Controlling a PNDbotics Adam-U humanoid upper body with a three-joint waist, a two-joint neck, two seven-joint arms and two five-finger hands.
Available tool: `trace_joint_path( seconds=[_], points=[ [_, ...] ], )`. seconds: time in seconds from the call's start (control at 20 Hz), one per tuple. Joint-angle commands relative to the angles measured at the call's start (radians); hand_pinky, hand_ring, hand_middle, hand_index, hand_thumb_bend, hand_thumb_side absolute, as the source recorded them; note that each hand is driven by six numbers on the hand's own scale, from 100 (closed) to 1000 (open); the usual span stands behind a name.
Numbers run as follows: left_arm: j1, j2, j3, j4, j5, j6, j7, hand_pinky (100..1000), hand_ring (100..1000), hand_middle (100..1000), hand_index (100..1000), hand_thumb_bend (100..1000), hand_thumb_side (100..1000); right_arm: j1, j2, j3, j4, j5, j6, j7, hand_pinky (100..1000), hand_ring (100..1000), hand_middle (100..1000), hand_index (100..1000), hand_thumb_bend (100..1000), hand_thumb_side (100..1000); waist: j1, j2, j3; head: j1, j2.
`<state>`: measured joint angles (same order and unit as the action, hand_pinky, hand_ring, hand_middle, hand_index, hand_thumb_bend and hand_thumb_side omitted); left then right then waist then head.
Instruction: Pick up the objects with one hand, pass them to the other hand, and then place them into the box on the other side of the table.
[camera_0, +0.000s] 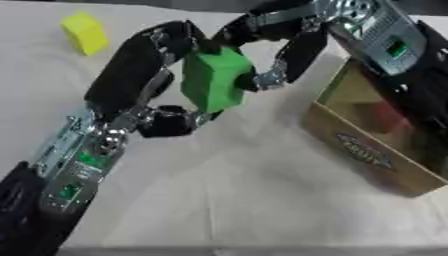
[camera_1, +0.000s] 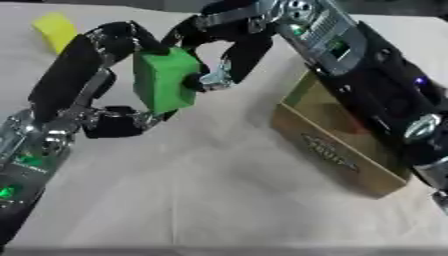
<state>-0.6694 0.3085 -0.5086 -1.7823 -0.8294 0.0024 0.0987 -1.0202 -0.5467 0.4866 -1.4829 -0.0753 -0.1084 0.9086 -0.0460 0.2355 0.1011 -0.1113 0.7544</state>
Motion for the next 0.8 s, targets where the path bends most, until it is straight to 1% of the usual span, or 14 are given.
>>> trace_joint_path(
  seconds=[0.05,0.1,0.4,0.8],
  points=[
    [-0.010,0.000,0.008,-0.013,-0.020,0.008,0.012,723,705,646,835,574,136,-0.018,-0.012,-0.017,-0.026,-0.012,0.002,-0.002,995,675,341,469,100,389,0.000,-0.002,-0.001,-0.003,-0.005],
    [-0.010,0.000,0.008,-0.013,-0.024,0.009,0.015,725,708,648,836,595,143,-0.017,-0.013,-0.017,-0.026,-0.012,0.003,-0.002,993,671,338,464,100,389,0.000,-0.001,-0.001,-0.003,-0.004],
    [-0.010,-0.001,0.009,-0.013,-0.038,0.016,0.028,729,713,657,836,601,154,-0.015,-0.014,-0.017,-0.027,-0.014,0.003,-0.002,987,649,317,443,100,346,0.002,-0.002,-0.002,-0.005,-0.004],
    [-0.007,-0.001,0.010,-0.013,-0.041,0.024,0.036,728,715,661,843,636,196,-0.012,-0.015,-0.025,-0.025,-0.019,0.015,-0.002,980,622,292,416,100,329,0.003,-0.002,-0.002,-0.006,-0.004]
  ],
)
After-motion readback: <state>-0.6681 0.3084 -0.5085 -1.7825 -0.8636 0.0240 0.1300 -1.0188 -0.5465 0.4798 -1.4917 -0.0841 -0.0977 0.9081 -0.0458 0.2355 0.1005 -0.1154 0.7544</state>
